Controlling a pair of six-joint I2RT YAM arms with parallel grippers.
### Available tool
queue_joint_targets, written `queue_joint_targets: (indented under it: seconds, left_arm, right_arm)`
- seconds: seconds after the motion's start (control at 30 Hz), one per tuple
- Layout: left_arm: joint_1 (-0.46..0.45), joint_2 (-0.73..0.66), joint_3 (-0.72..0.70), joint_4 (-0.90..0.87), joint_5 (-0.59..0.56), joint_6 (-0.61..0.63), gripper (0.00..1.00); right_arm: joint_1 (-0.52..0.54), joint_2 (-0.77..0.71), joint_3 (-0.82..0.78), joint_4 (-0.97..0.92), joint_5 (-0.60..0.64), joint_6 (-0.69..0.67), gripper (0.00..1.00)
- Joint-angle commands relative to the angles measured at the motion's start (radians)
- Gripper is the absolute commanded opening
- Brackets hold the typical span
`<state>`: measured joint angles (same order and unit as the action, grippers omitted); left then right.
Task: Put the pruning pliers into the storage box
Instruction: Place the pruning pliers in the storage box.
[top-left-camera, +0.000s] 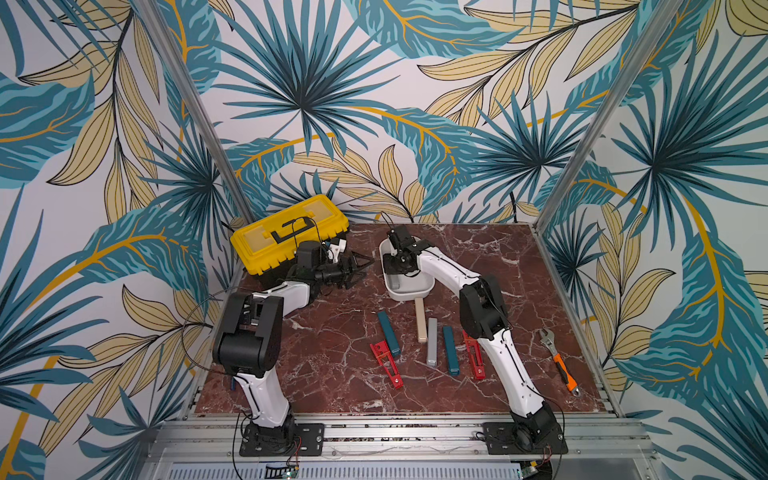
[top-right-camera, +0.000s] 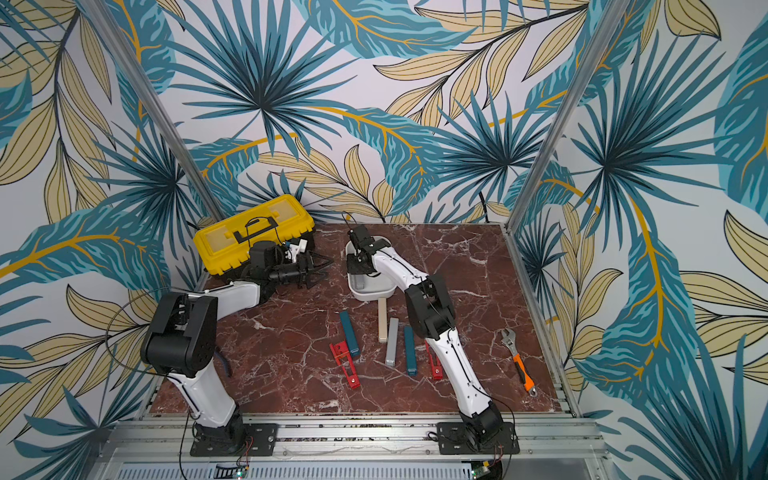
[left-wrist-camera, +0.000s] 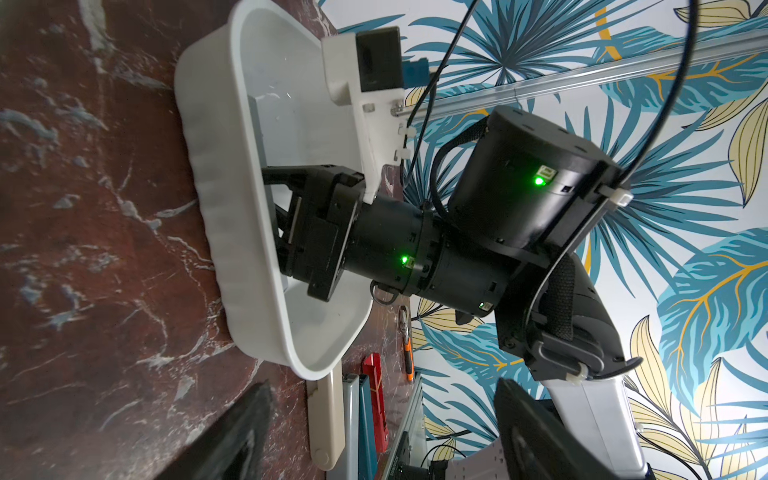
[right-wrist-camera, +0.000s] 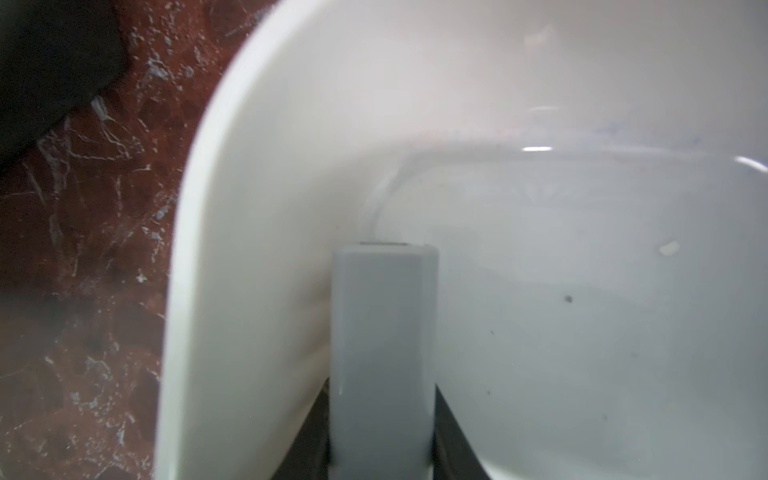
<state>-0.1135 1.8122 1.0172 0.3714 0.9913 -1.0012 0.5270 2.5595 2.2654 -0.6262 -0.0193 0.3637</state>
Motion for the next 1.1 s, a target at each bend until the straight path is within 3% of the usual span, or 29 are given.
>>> queue_joint_targets:
  seconds: [0.0,0.13,0.5,0.67,1.0,1.07]
  left_arm:
    - [0.011,0.009,-0.008,0.04,0.013,0.001,0.89]
    - [0.012,0.013,-0.01,0.042,0.012,0.0,1.0]
    - [0.011,0.016,-0.01,0.058,0.017,-0.014,1.0]
    - [0.01,0.015,-0.008,0.057,0.021,-0.011,1.0]
    - [0.011,0.015,-0.006,0.061,0.029,-0.011,1.0]
    - [0.011,0.016,-0.005,0.061,0.031,-0.012,1.0]
  right_arm:
    - [0.005,0.026,0.011,0.003,0.015,0.011,0.0]
    - [0.005,0.037,0.024,-0.006,0.016,0.011,0.0]
    - [0.005,0.048,0.033,-0.02,0.031,0.004,0.01]
    - [0.005,0.047,0.033,-0.026,0.038,-0.003,0.17]
    - [0.005,0.044,0.031,-0.031,0.046,-0.011,0.35]
    - [0.004,0.042,0.031,-0.032,0.049,-0.01,0.44]
